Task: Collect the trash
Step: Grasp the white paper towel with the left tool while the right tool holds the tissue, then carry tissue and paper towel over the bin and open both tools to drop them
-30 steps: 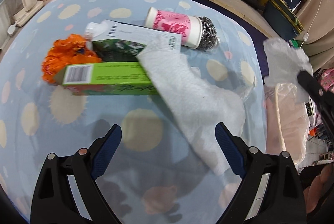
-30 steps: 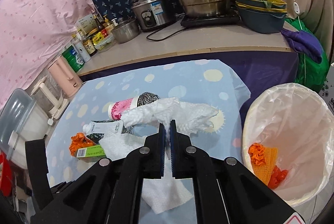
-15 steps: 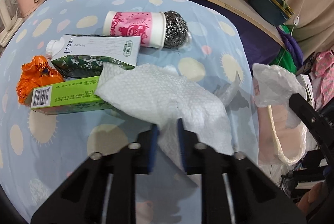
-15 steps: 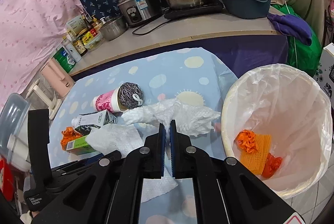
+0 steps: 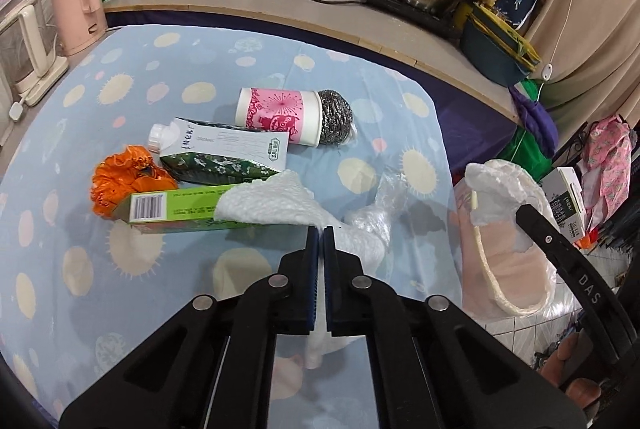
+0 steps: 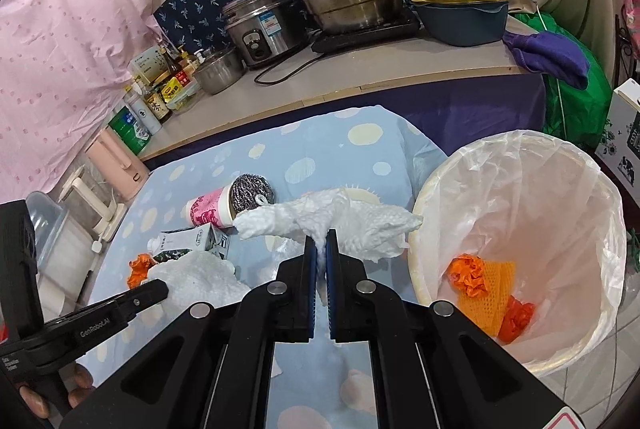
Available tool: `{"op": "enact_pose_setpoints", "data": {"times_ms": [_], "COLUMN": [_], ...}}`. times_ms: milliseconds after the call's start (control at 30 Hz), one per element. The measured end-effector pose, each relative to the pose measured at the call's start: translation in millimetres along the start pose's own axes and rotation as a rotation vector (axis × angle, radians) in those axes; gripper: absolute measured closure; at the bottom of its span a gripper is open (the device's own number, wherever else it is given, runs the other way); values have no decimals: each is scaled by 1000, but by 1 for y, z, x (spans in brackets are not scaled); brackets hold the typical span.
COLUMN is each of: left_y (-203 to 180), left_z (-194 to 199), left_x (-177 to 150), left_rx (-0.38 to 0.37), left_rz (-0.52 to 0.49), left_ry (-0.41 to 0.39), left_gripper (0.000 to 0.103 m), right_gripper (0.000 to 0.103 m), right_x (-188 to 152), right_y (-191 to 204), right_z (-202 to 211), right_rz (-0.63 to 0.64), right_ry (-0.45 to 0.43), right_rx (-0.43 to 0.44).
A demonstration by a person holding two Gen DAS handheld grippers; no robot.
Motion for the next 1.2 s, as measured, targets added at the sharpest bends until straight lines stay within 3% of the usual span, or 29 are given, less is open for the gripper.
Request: {"op": "enact_pose_setpoints", "data": {"times_ms": [200, 533, 900, 1200], "left_y": [-9, -57, -150, -218], "left_z": [24, 50, 55, 33], "left_x": [9, 22, 33, 32], "left_rx": [-11, -72, -165, -224], "left_rz": [-18, -97, -245, -326], "left_ry": [-42, -99, -136, -111], "left_gripper": [101, 101, 101, 101], "right_gripper": [98, 98, 99, 99], "right_x": [7, 10, 0, -12], "right_y": [-15, -54, -122, -163], "right_z": [11, 28, 38, 37], "right_rz": [-26, -79, -168, -223], "right_ry": [-27, -66, -73, -55], "right_rx": [-16, -68, -163, -209]}}
Point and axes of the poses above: each gripper's, at about its wrist camera, not at the fingertips, and z roughly against the way its jaws point, y to its left, x to its top, the point moved 8 cm from there along -z, roughly the way its jaws point, and after that the axes turned 5 degrees about -z, right-handed, at the moved point
